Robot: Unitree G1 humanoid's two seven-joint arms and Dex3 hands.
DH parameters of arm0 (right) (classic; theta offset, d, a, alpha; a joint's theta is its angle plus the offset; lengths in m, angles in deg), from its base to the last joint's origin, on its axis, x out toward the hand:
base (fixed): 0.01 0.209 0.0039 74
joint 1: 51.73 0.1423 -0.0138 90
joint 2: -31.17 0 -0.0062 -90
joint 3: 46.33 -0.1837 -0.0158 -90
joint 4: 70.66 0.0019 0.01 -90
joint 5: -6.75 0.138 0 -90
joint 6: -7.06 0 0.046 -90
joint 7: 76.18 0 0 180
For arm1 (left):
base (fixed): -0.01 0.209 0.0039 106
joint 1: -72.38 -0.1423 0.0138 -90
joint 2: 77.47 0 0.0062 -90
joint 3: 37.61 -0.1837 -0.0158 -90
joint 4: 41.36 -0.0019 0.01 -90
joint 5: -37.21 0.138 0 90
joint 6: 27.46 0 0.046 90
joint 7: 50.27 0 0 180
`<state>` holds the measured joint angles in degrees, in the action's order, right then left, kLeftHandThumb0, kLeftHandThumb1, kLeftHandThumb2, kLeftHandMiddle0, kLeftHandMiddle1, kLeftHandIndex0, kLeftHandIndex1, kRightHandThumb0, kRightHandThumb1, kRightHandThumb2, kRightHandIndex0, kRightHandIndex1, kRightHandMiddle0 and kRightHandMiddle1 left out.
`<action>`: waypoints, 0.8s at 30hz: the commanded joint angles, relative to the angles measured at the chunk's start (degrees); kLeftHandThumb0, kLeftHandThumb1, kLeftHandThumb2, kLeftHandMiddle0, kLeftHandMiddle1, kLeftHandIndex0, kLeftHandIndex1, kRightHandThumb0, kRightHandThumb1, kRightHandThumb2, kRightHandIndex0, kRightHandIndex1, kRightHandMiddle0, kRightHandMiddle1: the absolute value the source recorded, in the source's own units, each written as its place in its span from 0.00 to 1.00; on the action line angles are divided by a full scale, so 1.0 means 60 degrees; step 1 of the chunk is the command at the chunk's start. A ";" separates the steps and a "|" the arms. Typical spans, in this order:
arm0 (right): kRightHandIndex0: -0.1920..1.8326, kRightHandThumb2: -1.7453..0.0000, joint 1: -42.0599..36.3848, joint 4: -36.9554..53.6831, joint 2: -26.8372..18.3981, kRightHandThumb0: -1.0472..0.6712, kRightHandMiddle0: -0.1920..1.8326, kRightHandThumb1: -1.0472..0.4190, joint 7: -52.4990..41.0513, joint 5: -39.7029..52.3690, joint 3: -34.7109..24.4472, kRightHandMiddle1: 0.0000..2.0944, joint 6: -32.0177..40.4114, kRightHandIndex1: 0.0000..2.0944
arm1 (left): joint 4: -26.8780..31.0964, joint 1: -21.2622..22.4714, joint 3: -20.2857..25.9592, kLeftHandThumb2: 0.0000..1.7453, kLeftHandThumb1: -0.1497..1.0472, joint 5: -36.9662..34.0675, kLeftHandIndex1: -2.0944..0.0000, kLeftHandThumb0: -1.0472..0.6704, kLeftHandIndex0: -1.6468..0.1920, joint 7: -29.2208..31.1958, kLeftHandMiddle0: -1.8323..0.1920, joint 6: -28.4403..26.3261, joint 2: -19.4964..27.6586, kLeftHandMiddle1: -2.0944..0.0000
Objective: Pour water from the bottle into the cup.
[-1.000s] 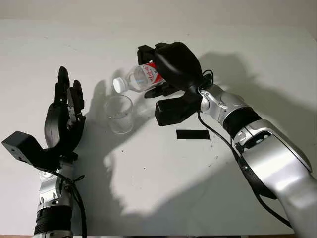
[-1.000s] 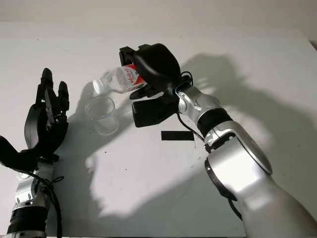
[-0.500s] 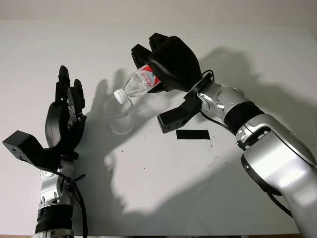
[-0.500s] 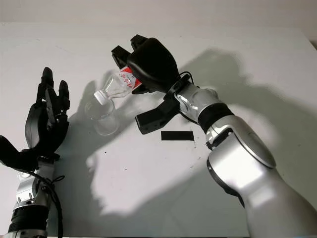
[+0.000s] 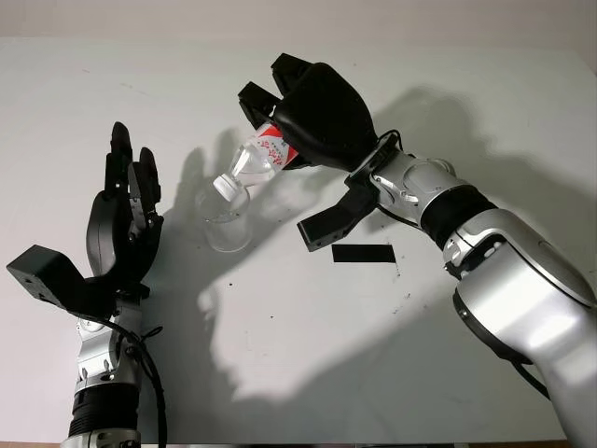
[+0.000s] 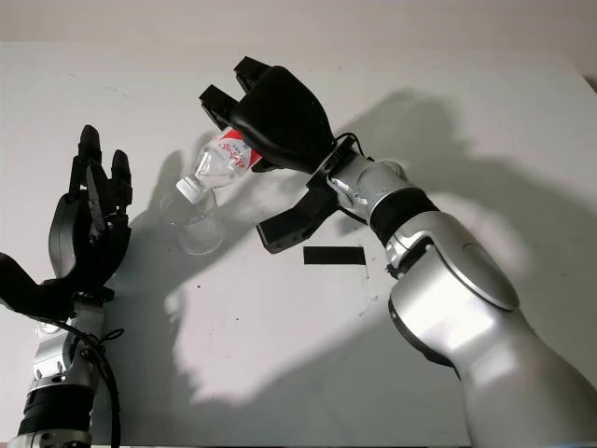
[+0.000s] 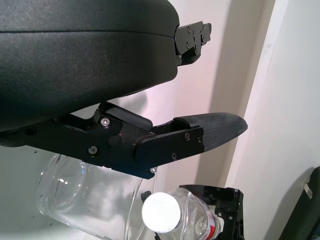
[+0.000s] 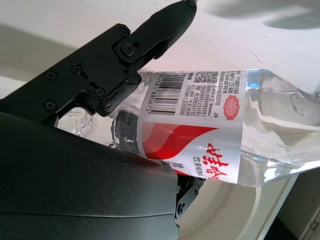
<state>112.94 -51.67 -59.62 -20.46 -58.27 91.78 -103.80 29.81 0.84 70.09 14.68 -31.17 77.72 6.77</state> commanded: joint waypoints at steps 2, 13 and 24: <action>0.65 0.97 0.0335 0.0099 -0.0038 0.34 0.33 0.01 0.0225 0.0007 0.0012 0.93 0.0023 1.00 | -0.0174 -0.0197 -0.0042 0.36 1.00 0.0037 1.00 0.18 1.00 0.0019 1.00 0.0096 -0.0180 1.00; 0.66 0.95 0.0103 -0.0038 0.0126 0.35 0.41 0.00 -0.0362 0.1150 -0.0705 1.00 -0.0794 1.00 | -0.0174 -0.0199 -0.0032 0.36 1.00 0.0099 1.00 0.19 1.00 -0.0021 1.00 0.0066 -0.0131 1.00; 0.63 0.84 -0.1203 0.0496 0.0499 0.40 0.51 0.00 -0.6748 0.7283 -0.5174 1.00 -0.1853 1.00 | -0.0154 -0.0245 -0.0007 0.36 1.00 0.0049 1.00 0.19 1.00 0.0049 1.00 0.0061 -0.0142 1.00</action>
<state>107.01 -50.26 -56.90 -58.32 -17.84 64.05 -114.38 29.74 0.91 70.09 15.02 -31.12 77.71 6.73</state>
